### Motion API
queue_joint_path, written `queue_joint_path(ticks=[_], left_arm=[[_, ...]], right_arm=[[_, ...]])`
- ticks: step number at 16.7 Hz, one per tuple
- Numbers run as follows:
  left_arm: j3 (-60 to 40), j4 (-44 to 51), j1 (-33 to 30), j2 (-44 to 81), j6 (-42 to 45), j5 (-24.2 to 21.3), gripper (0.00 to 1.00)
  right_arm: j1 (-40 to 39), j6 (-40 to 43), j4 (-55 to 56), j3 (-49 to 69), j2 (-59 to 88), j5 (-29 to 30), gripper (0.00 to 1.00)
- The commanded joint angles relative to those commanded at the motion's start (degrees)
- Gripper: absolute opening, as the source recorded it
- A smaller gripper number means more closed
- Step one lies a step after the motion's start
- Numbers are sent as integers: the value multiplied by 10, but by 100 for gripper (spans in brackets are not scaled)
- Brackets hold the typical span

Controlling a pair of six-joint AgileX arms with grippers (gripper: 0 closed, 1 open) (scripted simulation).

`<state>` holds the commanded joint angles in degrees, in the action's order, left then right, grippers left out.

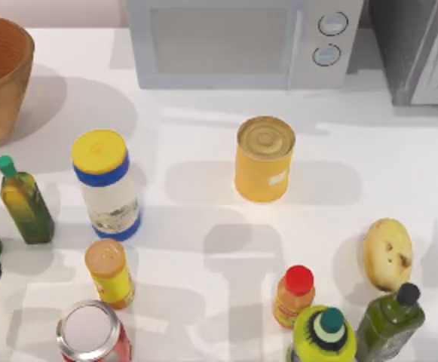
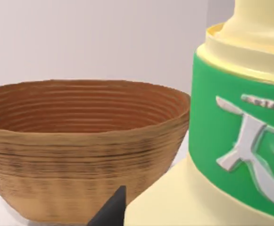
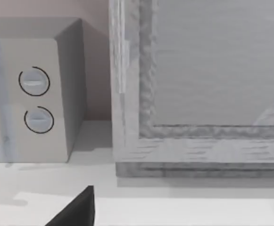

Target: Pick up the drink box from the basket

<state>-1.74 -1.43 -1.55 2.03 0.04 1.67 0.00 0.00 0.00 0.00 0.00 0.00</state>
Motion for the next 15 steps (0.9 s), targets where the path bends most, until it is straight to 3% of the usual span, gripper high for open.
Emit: queue_joint_path(ticks=[3, 6, 15], left_arm=[[-64, -49, -68, 72, -3, 71, 0], [-157, -117, -166, 192, -8, 194, 0], [-472, -318, -496, 724, -32, 701, 0]], right_arm=[[0, 0, 0, 0, 0, 0, 100], [0, 0, 0, 0, 0, 0, 100], [0, 0, 0, 0, 0, 0, 100]])
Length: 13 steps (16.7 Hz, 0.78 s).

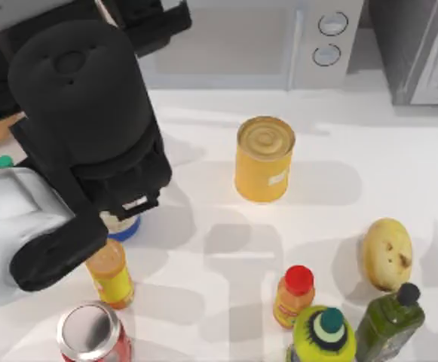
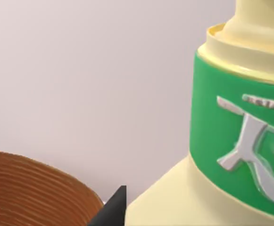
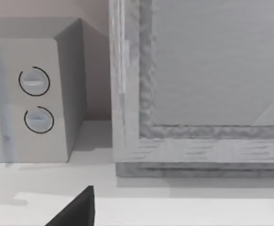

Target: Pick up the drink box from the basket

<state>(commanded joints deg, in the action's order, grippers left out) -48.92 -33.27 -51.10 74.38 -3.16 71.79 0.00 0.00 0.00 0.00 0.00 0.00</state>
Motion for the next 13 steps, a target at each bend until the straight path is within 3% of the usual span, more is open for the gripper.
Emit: queue_joint_path(ticks=[3, 6, 9, 13], left_arm=[[-83, -42, -82, 172, -10, 146, 0], [-145, -68, -143, 305, -19, 246, 0], [-185, -80, -178, 390, -26, 296, 0], [-199, -84, -191, 425, -29, 307, 0]], right_arm=[[0, 0, 0, 0, 0, 0, 100], [0, 0, 0, 0, 0, 0, 100], [0, 0, 0, 0, 0, 0, 100], [0, 0, 0, 0, 0, 0, 100]])
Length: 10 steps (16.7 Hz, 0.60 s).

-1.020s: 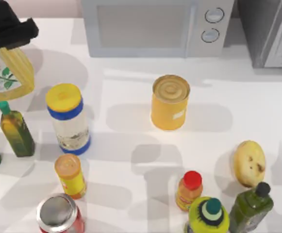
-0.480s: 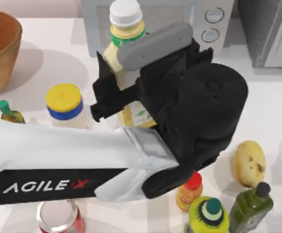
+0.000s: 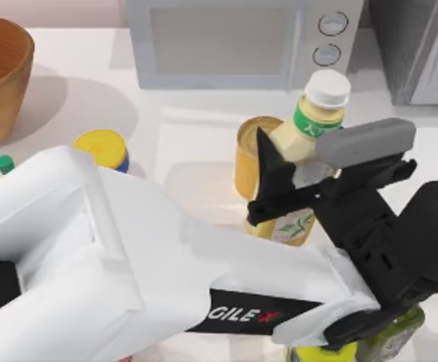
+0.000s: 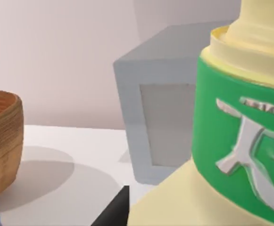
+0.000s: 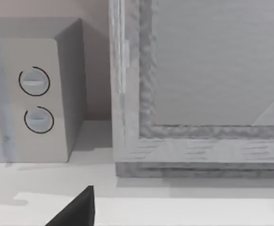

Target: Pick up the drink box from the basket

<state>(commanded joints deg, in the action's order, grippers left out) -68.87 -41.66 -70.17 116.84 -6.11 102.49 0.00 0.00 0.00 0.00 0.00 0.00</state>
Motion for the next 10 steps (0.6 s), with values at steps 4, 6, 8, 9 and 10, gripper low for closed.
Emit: queue_joint_path(ticks=[4, 6, 8, 9, 10], left_arm=[[-67, 101, 5, 43, 10, -114, 0], [-67, 95, 13, 45, 15, -111, 0], [-63, 72, 34, 49, 24, -103, 0], [-57, 56, 47, 50, 26, -98, 0], [-47, 38, 62, 51, 23, -92, 0]], right_arm=[[0, 0, 0, 0, 0, 0, 100], [0, 0, 0, 0, 0, 0, 100], [0, 0, 0, 0, 0, 0, 100], [0, 0, 0, 0, 0, 0, 100], [0, 0, 0, 0, 0, 0, 100]])
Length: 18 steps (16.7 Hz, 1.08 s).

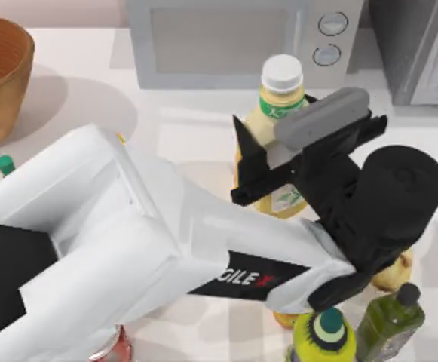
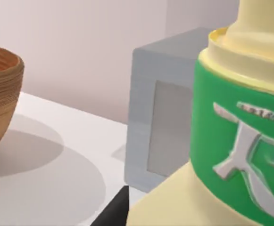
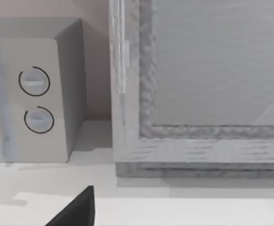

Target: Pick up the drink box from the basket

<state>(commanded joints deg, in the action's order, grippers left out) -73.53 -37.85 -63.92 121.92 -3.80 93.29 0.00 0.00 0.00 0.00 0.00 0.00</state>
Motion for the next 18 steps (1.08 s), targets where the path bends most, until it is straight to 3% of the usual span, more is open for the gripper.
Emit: queue_joint_path(ticks=[3, 11, 18], left_arm=[[39, -53, 26, 2, -22, 21, 0], [95, -86, -4, -4, -70, 33, 0], [95, -86, -4, -4, -70, 33, 53]], right_arm=[[0, 0, 0, 0, 0, 0, 100], [0, 0, 0, 0, 0, 0, 100], [0, 0, 0, 0, 0, 0, 100]])
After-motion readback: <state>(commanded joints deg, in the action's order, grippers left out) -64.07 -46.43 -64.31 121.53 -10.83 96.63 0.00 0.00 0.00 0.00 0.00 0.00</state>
